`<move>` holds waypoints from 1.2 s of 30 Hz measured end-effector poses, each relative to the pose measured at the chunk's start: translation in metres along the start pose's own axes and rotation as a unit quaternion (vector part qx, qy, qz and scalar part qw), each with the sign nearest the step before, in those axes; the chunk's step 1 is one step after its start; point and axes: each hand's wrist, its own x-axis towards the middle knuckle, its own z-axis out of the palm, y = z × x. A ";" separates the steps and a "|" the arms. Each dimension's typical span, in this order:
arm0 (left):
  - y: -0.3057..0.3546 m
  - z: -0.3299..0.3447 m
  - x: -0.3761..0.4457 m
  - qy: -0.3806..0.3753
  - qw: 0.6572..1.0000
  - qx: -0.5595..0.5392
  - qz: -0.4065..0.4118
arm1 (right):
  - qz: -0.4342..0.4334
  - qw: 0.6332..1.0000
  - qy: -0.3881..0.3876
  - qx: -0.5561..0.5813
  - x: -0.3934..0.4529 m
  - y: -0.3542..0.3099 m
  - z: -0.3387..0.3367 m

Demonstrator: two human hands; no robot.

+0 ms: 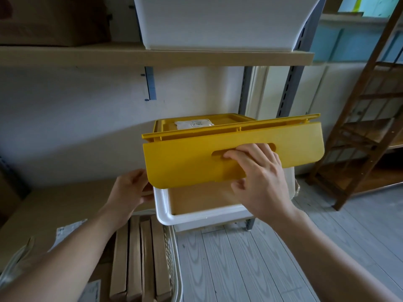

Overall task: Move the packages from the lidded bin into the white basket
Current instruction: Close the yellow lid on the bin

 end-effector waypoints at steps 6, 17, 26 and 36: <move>0.000 0.005 -0.005 -0.024 1.000 -0.002 0.006 | -0.001 0.999 -0.050 0.000 0.000 0.000 -0.017; 0.001 0.007 -0.006 -0.049 0.997 -0.045 -0.036 | -0.003 0.996 -0.085 0.018 -0.041 0.000 -0.014; -0.006 0.002 -0.001 -0.058 0.993 -0.075 -0.070 | -0.027 0.979 -0.200 0.030 -0.073 0.019 0.021; -0.007 -0.002 -0.002 -0.051 0.990 -0.110 -0.078 | -0.039 0.976 -0.212 0.021 -0.073 0.025 0.047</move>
